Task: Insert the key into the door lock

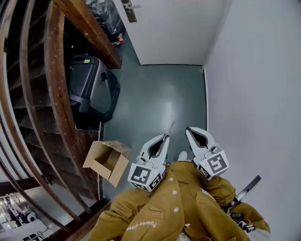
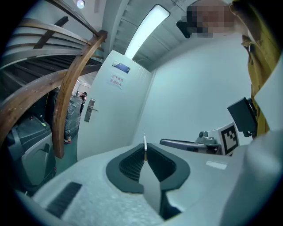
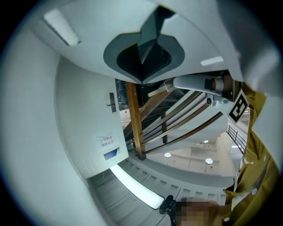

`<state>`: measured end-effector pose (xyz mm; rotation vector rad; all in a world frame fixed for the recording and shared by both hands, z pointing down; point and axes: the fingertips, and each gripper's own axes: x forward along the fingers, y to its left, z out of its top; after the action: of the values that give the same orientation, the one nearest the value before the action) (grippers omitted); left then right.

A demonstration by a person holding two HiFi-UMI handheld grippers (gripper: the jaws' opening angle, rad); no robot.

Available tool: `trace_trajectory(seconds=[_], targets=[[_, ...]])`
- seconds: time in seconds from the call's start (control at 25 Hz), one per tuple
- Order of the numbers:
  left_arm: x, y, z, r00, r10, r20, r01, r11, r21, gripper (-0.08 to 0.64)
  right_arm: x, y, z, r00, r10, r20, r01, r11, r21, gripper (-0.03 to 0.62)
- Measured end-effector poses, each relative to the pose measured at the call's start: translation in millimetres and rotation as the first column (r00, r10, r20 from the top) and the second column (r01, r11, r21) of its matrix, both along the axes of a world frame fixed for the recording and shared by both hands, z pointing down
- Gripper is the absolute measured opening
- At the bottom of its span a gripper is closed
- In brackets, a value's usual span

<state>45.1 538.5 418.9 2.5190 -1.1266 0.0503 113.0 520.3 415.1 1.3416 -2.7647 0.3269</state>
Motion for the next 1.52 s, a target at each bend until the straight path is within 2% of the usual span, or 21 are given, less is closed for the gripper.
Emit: trace_trajectory(seconds=[0.16,0.24,0.36,0.68,0.92,1.24,1.52], targets=[[-9,-1,4,1.000,-0.012,-0.009,0.012,1.000,-0.012,0.026,-8,0,6,0.997,-0.025,0.070,0.028,0.998,-0.048,0.008],[-16,-4,4,1.000,-0.021,-0.017,0.021,1.000,-0.016,0.027,-13,-3,7,0.997,-0.025,0.068,0.028,0.999,-0.044,0.045],[-30,-9,6,0.999,-0.032,-0.034,0.031,0.999,-0.025,0.026,-22,-8,7,0.998,-0.013,0.063,0.016,0.999,-0.040,0.061],[-84,-33,12,0.998,-0.024,-0.056,0.022,0.999,-0.027,0.026,-60,-35,12,0.998,0.053,0.039,-0.052,0.998,-0.032,0.066],[-101,-66,13,0.998,0.004,-0.070,-0.007,0.999,-0.053,0.026,-79,-61,11,0.996,0.088,0.034,-0.087,0.995,-0.049,0.066],[-105,-146,18,0.997,-0.011,-0.080,0.006,0.998,-0.064,0.026,-76,-141,17,0.995,0.095,0.031,-0.093,0.994,-0.058,0.064],[-83,-257,12,0.996,-0.056,-0.067,0.052,0.996,-0.068,0.026,-48,-258,10,0.995,0.069,0.070,-0.065,0.997,-0.049,0.064]])
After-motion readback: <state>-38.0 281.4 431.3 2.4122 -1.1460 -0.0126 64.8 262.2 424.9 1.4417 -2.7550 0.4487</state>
